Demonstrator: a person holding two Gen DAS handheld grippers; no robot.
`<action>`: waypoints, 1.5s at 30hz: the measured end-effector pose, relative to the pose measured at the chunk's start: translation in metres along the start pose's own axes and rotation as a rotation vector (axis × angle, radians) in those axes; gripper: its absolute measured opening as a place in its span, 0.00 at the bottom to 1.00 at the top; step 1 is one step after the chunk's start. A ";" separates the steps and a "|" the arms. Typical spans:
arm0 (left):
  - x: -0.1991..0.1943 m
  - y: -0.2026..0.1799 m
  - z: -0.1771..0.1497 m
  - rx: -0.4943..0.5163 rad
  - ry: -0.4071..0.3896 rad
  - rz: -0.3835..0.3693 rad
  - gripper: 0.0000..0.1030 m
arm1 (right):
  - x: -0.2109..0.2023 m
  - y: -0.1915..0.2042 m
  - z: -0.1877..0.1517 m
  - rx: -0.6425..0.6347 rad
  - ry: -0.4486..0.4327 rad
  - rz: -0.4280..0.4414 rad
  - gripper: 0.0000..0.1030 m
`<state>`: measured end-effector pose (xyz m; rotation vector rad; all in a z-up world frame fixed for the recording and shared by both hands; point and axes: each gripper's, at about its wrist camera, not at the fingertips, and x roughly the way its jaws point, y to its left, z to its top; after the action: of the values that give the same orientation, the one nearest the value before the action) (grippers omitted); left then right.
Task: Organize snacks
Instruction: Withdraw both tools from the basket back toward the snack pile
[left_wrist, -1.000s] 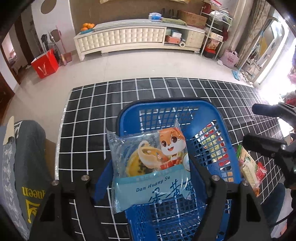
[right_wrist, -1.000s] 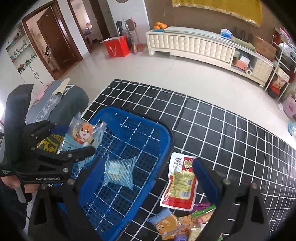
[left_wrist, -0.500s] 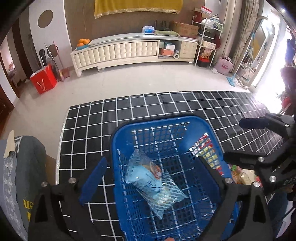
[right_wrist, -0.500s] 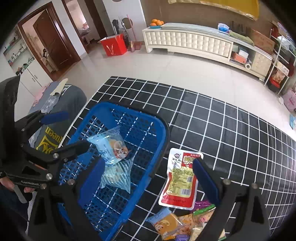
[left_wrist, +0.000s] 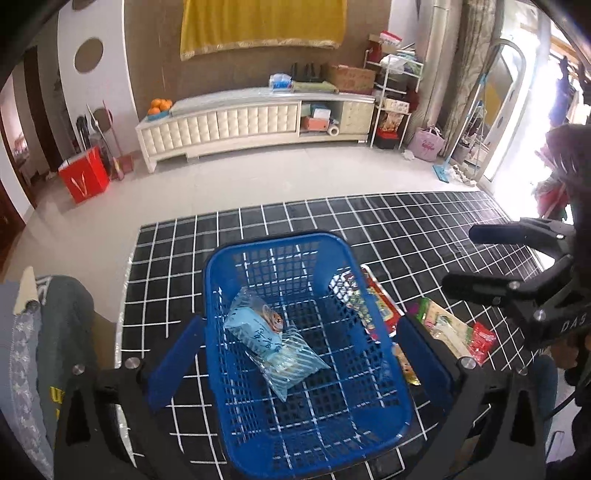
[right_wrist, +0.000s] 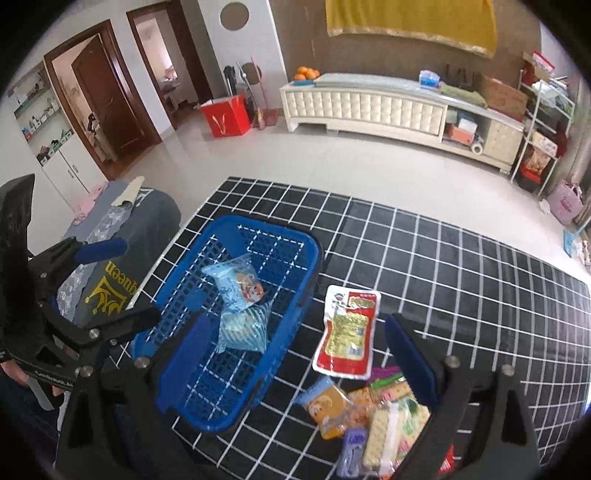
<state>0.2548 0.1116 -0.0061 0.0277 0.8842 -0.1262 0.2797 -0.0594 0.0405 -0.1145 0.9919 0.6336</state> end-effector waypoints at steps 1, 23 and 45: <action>-0.006 -0.005 -0.001 0.005 -0.008 -0.002 1.00 | -0.008 0.000 -0.003 -0.001 -0.010 -0.002 0.95; -0.047 -0.145 -0.037 0.107 -0.049 -0.101 1.00 | -0.095 -0.061 -0.106 0.104 -0.046 -0.112 0.95; 0.031 -0.216 -0.058 0.015 0.106 -0.122 1.00 | -0.075 -0.146 -0.171 0.249 0.030 -0.133 0.95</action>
<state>0.2036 -0.1009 -0.0608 -0.0055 0.9914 -0.2468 0.2039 -0.2750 -0.0218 0.0305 1.0750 0.3844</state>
